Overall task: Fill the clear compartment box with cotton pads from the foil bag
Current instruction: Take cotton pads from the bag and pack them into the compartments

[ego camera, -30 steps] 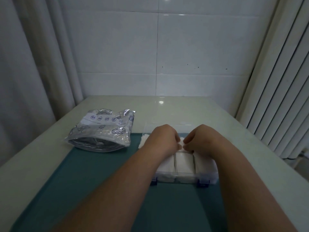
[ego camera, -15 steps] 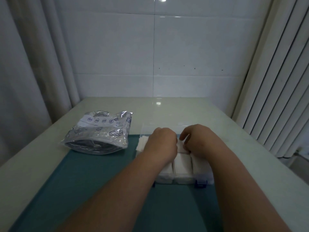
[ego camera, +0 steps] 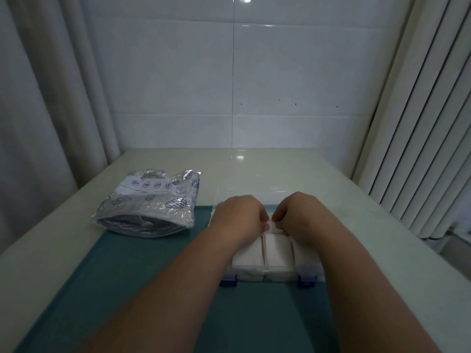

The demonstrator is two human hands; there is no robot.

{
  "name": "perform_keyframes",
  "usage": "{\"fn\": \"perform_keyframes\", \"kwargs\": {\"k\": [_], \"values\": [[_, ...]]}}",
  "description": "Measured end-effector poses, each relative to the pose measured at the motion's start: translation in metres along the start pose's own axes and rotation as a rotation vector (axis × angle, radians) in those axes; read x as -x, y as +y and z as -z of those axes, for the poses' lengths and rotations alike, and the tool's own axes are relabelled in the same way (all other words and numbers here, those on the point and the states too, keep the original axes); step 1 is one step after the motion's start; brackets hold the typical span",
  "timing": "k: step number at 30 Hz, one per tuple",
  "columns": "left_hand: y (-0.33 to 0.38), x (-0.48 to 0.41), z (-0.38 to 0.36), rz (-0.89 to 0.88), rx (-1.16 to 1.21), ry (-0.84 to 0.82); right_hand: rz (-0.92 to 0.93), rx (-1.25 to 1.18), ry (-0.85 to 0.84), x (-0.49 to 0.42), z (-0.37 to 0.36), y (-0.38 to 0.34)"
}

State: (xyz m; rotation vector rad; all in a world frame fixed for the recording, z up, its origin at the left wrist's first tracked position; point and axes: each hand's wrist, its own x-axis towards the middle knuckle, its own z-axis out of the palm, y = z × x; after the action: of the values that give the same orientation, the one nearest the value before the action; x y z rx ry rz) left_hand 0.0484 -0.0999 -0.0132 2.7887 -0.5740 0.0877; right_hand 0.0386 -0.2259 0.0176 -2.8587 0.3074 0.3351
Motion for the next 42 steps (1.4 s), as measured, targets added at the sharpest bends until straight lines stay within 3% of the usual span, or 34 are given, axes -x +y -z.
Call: {"fn": "perform_keyframes", "kwargs": {"k": [6,15,19,24,29,33,38,42], "values": [[-0.003,0.006,-0.002,-0.001,0.052,0.077,0.118,0.006,0.084,0.015,0.002,0.006],[-0.001,0.005,-0.001,-0.027,-0.050,-0.032,0.098,0.037,0.014,0.006,-0.006,0.003],[0.000,0.008,0.002,-0.013,-0.021,0.038,0.077,-0.034,0.084,0.007,-0.002,0.006],[-0.003,0.012,0.009,0.054,0.192,0.083,0.114,-0.110,0.188,0.014,0.002,0.012],[-0.013,0.017,0.015,0.079,0.227,0.158,0.146,-0.247,0.361,0.015,-0.001,0.018],[-0.024,0.022,0.018,0.112,0.278,0.242,0.150,-0.316,0.408,0.010,0.001,0.027],[-0.041,0.026,0.020,0.214,0.272,0.263,0.063,-0.318,0.433,0.003,0.003,0.040],[-0.056,0.027,0.020,0.292,0.252,0.219,-0.088,-0.208,0.284,-0.005,-0.002,0.045]]}}
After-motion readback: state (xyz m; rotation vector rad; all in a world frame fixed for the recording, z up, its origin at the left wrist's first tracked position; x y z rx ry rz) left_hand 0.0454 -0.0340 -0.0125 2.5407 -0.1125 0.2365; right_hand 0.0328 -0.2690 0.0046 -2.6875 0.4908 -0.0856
